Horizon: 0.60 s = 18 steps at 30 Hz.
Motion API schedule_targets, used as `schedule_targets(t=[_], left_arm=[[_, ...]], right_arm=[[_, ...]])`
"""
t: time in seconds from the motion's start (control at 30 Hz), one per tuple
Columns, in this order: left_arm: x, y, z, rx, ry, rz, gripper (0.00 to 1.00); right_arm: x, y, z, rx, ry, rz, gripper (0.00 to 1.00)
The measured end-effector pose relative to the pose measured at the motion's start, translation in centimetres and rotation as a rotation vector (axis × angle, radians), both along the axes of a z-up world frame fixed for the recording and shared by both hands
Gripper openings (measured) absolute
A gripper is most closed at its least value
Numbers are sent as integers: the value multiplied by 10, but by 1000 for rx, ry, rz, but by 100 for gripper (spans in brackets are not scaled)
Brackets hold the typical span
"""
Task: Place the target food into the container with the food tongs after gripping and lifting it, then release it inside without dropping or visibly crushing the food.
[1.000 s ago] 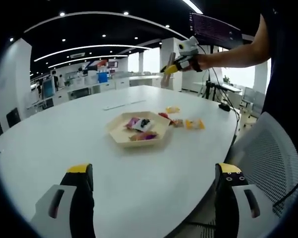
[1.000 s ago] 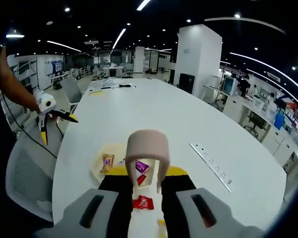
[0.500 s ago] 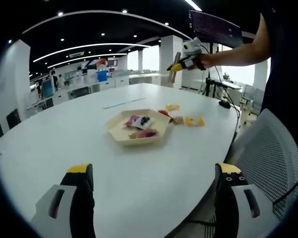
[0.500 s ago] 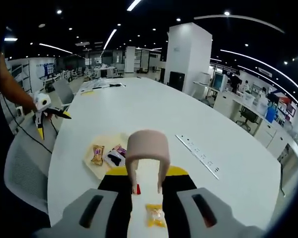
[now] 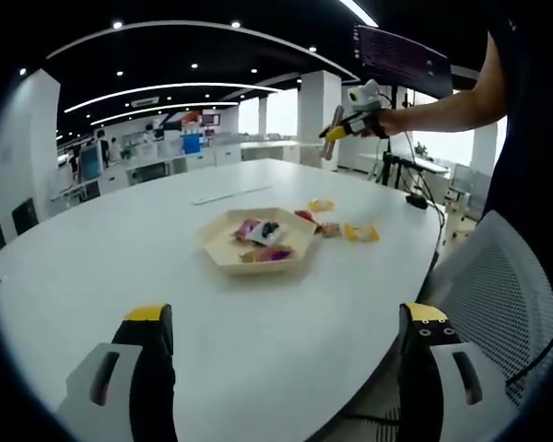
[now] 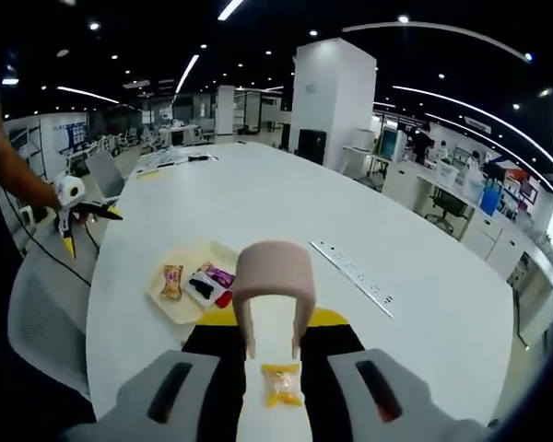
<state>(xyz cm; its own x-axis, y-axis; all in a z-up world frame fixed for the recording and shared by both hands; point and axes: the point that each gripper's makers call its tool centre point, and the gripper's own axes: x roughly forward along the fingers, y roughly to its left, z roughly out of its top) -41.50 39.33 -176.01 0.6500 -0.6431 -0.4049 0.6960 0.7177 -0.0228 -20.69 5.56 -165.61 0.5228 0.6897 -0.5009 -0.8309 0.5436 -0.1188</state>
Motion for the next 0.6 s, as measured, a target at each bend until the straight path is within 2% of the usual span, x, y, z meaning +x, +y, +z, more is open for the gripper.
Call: schedule_targets(t=[0.6], left_arm=[[1, 2, -2, 8, 7, 5, 99]], right_arm=[[4, -8, 1, 19, -28, -7, 19]])
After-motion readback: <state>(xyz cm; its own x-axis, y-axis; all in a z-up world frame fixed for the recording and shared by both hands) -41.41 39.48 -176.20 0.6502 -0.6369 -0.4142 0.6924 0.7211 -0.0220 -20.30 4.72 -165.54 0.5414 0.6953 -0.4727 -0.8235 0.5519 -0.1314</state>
